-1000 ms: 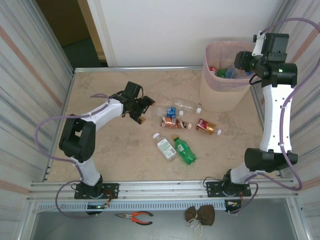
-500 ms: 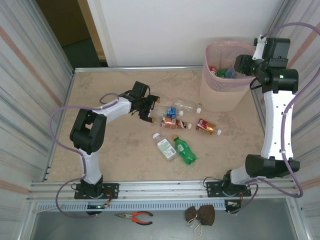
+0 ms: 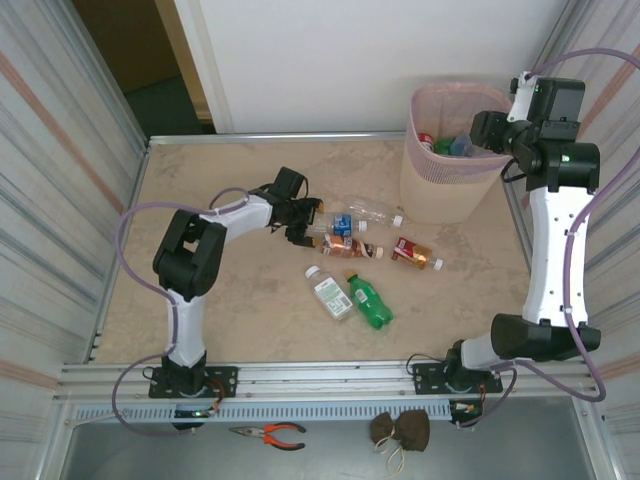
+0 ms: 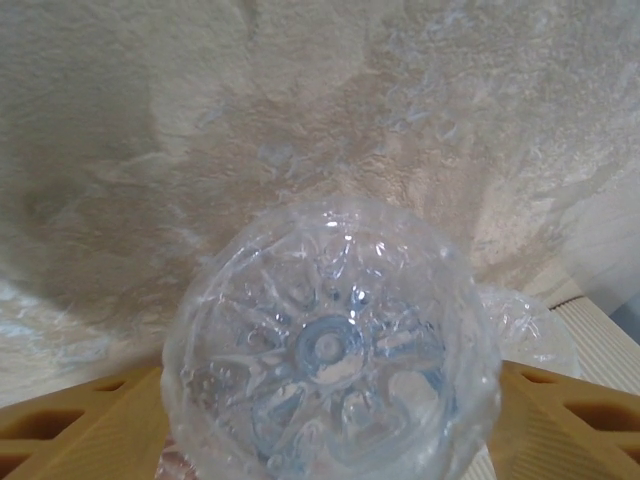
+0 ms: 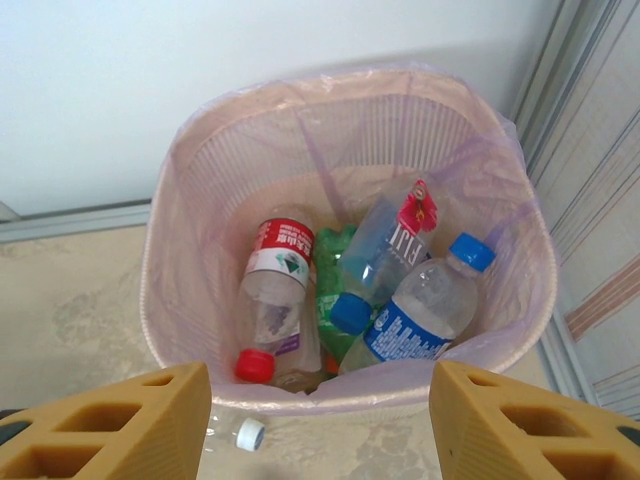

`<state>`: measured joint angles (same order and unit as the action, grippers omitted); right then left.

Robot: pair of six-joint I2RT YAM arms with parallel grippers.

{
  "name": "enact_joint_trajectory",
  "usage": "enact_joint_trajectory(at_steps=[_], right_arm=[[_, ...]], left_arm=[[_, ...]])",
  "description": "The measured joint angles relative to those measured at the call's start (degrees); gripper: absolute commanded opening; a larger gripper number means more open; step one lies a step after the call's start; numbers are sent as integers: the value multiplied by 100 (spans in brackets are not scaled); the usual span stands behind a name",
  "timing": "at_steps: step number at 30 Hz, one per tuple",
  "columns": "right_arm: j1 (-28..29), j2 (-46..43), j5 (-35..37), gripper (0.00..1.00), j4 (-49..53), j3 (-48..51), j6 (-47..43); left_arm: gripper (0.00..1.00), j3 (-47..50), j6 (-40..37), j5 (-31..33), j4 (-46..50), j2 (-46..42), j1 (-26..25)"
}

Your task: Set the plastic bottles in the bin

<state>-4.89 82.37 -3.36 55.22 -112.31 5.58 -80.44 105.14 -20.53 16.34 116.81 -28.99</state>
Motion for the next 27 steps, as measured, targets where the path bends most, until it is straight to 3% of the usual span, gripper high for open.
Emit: enact_joint_trajectory(at_steps=[8,17,27], right_arm=[[0,-81,-17,58,-63,114,0],[0,-114,-17,58,-111,199,-2],[0,-251,-15,57,-125,199,-2]], left_arm=[[73,-68,166,7,50,68,0],[59,-98,267,24,48,83,0],[56,4,267,68,37,-96,-2]])
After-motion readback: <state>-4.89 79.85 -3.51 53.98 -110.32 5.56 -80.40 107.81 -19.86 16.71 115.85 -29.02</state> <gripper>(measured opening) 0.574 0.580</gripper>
